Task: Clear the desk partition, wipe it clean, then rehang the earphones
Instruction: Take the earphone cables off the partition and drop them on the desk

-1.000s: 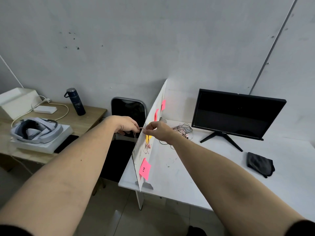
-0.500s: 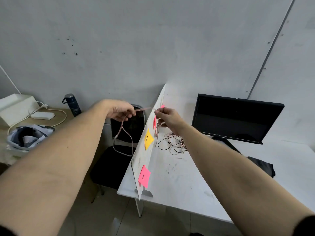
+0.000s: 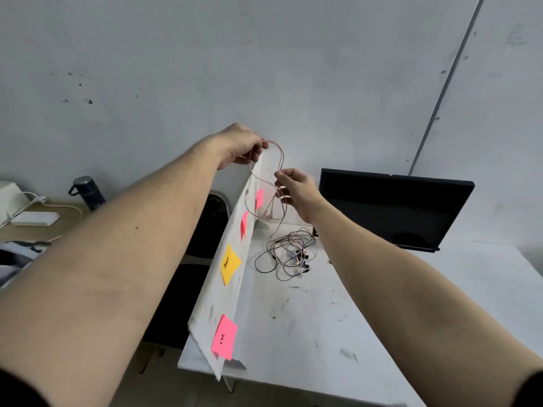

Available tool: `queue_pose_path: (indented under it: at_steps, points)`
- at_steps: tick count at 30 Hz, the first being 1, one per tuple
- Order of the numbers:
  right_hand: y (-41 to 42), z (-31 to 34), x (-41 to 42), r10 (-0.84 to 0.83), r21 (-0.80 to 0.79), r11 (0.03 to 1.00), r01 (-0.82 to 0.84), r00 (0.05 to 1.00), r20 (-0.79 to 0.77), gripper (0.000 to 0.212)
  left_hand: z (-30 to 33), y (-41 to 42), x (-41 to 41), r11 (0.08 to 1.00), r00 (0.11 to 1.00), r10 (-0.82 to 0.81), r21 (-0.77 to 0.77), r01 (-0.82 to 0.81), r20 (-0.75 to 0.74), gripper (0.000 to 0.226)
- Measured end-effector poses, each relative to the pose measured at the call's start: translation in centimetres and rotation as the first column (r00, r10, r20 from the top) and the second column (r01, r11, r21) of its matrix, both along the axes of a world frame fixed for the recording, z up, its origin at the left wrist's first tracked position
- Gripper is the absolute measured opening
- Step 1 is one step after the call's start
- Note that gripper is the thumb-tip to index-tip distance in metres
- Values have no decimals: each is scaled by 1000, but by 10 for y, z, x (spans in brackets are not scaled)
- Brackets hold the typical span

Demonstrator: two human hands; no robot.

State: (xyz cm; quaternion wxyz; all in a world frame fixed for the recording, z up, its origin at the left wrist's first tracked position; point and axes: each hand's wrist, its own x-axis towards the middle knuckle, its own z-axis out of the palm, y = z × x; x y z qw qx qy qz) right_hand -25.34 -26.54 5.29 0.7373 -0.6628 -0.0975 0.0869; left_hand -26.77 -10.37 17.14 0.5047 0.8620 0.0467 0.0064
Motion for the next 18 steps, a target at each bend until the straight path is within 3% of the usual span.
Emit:
queue_pose_path:
  at_steps: [5, 11, 18]
  points:
    - [-34, -32, 50, -44, -184, 982, 40, 999, -16, 8, -59, -38, 60, 999, 994, -26, 27, 30, -109, 20]
    - [-67, -86, 117, -28, -353, 935, -20, 991, -130, 11, -137, -65, 129, 979, 954, -2, 194, 63, -300, 22]
    - [-73, -151, 166, -31, -585, 800, -137, 963, -269, 9, -213, -83, 166, 963, 914, 98, 271, 13, -394, 19]
